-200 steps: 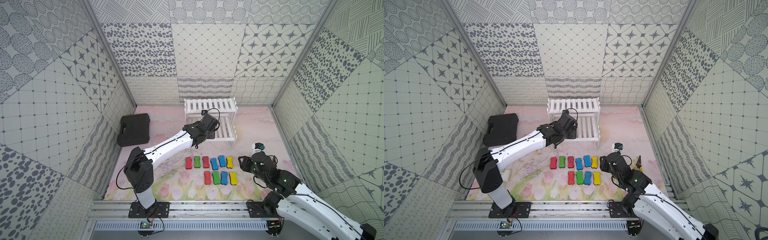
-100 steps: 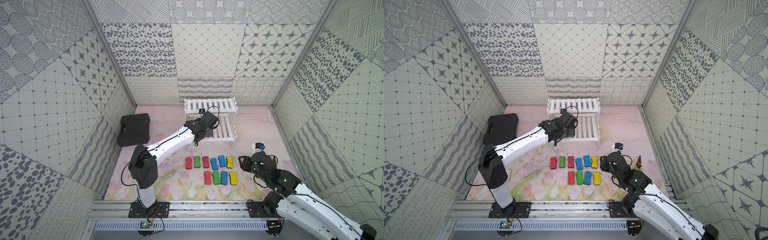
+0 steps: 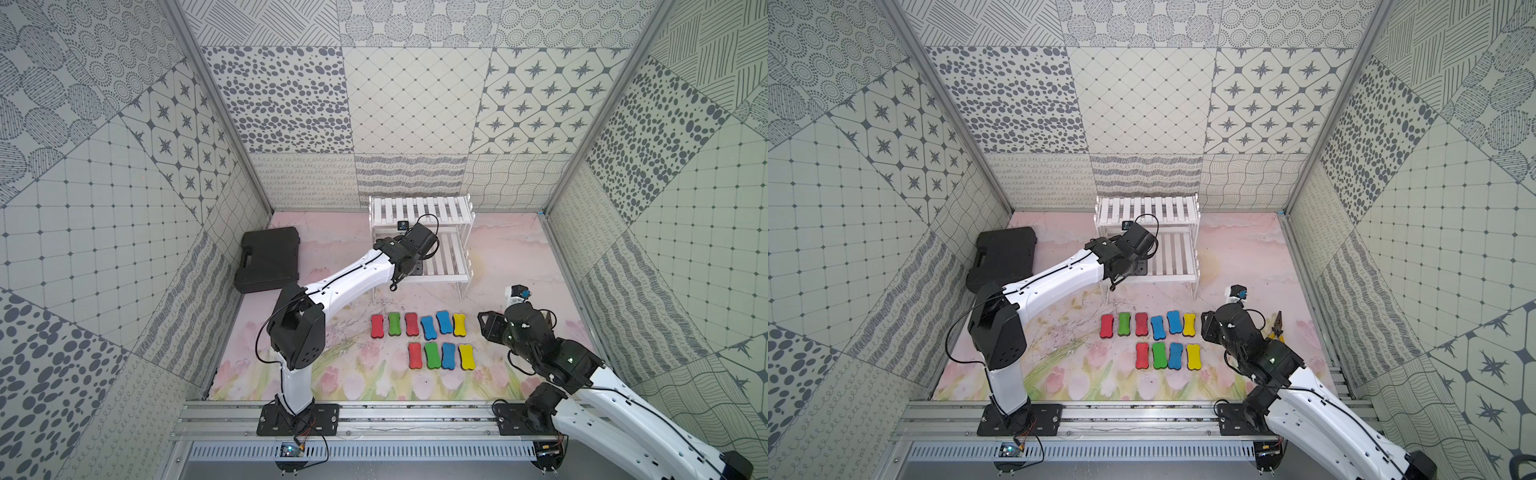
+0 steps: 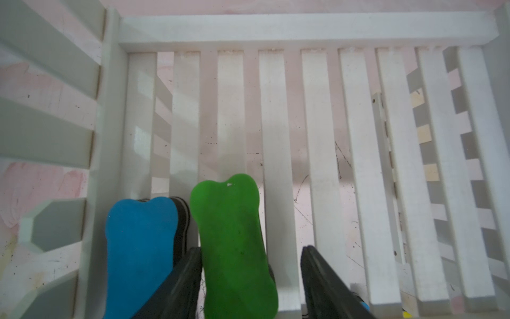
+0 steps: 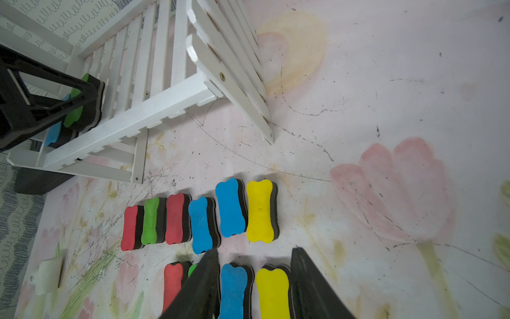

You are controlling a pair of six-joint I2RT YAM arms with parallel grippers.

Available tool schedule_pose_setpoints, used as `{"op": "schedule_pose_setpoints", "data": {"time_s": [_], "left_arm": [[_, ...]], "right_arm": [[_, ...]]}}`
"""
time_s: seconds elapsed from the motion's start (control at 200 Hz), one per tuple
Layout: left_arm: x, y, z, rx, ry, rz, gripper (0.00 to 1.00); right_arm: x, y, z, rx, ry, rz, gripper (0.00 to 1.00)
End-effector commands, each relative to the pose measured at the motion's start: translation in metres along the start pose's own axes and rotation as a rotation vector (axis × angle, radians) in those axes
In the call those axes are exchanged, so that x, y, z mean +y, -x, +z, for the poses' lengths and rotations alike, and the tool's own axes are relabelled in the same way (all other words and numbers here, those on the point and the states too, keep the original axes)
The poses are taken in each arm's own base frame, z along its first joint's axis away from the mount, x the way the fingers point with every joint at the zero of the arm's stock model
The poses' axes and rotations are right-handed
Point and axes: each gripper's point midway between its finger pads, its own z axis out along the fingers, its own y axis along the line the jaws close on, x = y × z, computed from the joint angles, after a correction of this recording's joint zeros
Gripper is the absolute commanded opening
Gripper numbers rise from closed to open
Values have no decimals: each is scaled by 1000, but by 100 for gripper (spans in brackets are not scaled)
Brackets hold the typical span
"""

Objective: Remove the whiteboard erasers from the shelf
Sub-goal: Pick up the whiteboard eraser from the shelf, then place the whiteboard eraser at the center of the board.

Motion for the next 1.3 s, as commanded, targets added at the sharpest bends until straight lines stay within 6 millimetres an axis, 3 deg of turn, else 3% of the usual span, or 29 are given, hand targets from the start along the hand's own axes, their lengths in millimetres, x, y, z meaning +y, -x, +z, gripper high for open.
{"op": "schedule_pose_setpoints", "data": {"time_s": [0.0,0.18,0.35,0.5,0.64,0.8,0.985,1.141,1.291], "left_arm": [[5,-3,3,32,13,-3,57],[3,-5,4,44,-3,6,47],[-2,3,-5,25,-32,1,44],[-4,11,-33,-24,-74,-22,43],[0,-3,-63,-56,-105,-36,43],[15,-48,-88,-36,-107,-55,43],[36,-122,-104,26,-92,-65,42],[41,-197,-88,197,-114,-101,41],[43,-246,-73,304,-102,-120,41]], "right_arm": [[6,7,0,-23,24,1,47],[5,5,1,-18,22,3,47],[4,5,0,-19,24,8,46],[5,7,-1,-26,30,11,47],[6,8,-2,-29,34,16,47],[5,9,-3,-34,35,19,46],[5,7,-3,-33,47,22,46],[6,8,-4,-39,58,31,46],[6,8,-5,-40,59,26,47]]}}
